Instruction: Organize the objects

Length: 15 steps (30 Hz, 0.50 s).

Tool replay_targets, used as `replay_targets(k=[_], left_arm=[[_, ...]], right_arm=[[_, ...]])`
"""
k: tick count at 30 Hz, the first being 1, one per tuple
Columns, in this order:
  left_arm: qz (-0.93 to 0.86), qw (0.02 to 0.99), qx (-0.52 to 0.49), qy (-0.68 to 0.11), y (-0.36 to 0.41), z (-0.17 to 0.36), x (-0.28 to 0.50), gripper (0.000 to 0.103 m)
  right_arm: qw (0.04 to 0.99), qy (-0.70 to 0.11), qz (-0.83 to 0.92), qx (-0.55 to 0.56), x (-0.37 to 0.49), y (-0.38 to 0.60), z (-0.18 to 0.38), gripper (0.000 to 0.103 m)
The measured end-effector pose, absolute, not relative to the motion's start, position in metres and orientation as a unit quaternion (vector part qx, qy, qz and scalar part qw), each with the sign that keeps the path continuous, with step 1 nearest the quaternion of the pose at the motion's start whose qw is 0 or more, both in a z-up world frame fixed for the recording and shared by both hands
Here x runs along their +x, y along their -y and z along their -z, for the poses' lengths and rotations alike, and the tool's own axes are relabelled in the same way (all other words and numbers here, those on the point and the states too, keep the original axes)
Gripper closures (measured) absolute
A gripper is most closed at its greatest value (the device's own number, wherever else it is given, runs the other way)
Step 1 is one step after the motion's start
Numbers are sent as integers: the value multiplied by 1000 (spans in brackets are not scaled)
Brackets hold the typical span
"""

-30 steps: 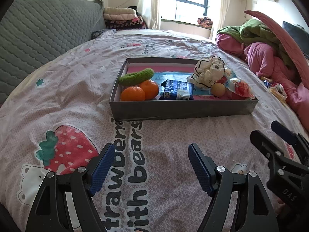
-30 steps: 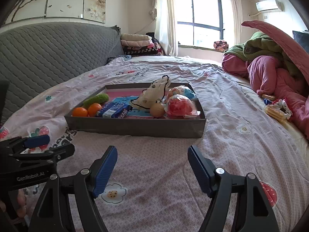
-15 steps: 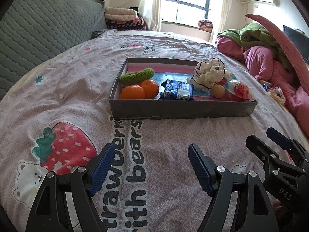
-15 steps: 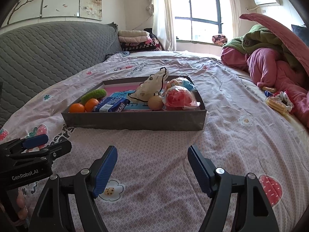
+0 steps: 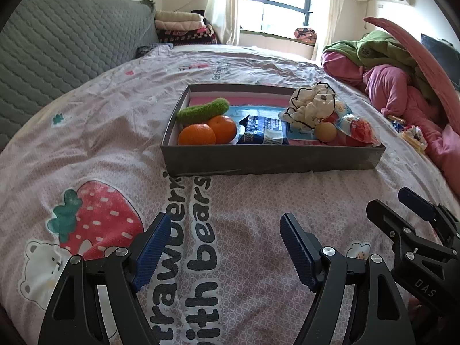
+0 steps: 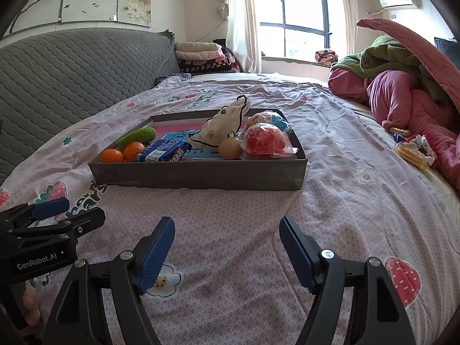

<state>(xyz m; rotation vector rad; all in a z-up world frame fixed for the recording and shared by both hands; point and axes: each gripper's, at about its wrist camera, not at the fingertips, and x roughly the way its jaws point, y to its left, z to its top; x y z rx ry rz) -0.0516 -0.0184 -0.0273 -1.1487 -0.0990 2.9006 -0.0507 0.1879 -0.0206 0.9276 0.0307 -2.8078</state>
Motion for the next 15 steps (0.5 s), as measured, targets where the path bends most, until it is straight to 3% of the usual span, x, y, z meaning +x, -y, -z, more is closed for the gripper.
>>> replay_targets(k=[15], left_arm=[[-929, 11, -368, 28, 17, 29, -51, 24]], right_arm=[[92, -11, 944, 315, -52, -186, 22, 28]])
